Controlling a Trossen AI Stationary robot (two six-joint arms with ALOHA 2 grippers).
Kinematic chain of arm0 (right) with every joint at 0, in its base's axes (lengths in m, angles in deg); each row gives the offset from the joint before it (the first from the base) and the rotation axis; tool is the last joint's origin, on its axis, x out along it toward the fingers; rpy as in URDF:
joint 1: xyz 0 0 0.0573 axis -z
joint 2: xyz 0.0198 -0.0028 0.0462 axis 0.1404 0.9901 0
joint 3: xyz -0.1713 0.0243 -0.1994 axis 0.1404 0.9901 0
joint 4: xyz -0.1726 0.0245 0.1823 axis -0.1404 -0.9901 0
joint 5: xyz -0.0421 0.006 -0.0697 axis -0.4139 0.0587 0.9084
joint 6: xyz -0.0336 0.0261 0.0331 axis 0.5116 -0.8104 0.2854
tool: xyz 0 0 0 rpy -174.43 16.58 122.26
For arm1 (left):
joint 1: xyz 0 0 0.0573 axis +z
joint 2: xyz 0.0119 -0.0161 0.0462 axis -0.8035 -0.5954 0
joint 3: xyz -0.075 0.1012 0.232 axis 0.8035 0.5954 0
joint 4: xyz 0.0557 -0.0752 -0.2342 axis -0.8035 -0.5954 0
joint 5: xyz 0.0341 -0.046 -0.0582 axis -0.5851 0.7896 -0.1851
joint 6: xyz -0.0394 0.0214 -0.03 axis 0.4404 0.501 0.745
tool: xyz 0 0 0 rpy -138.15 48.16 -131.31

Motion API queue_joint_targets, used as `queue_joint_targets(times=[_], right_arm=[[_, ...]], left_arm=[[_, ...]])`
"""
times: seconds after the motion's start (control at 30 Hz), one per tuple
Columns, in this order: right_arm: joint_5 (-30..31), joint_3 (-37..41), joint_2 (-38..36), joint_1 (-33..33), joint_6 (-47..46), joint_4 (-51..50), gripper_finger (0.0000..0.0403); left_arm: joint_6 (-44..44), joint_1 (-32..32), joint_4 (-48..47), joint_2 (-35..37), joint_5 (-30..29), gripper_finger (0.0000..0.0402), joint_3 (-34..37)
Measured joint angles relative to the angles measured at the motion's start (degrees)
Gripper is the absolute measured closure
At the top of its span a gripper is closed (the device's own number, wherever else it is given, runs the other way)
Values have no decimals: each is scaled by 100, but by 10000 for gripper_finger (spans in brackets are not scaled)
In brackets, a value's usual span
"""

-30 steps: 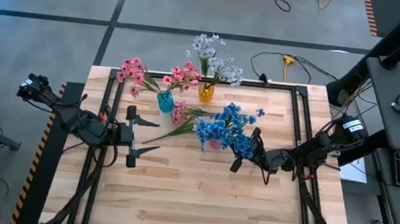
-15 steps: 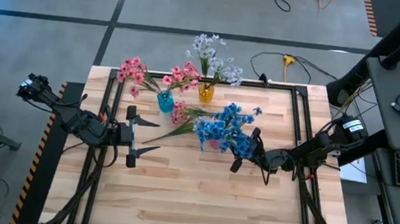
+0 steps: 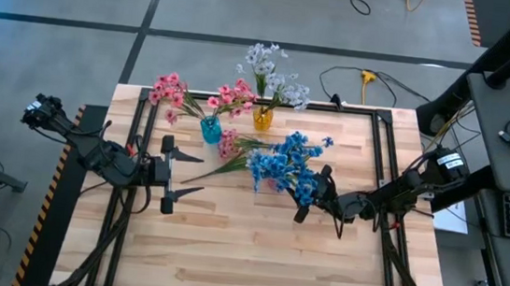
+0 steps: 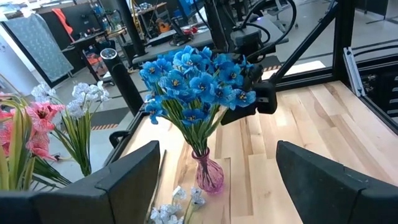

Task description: Sort flowers into vase by color

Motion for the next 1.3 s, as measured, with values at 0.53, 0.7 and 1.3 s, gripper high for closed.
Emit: queue_joint_targets(times=[0.53, 0.7, 1.3], right_arm=[[175, 50, -883, -244, -845, -1863, 149], [124, 37, -1470, -345, -1350, -2998, 151], [91, -37, -2239, -751, -2223, -4242, 154]], left_arm=[[793, -6, -243, -657, 19, 99, -11], [1705, -10, -960, -1064, 157, 99, -11], [3078, 341, -1855, -2710, 620, 107, 35]])
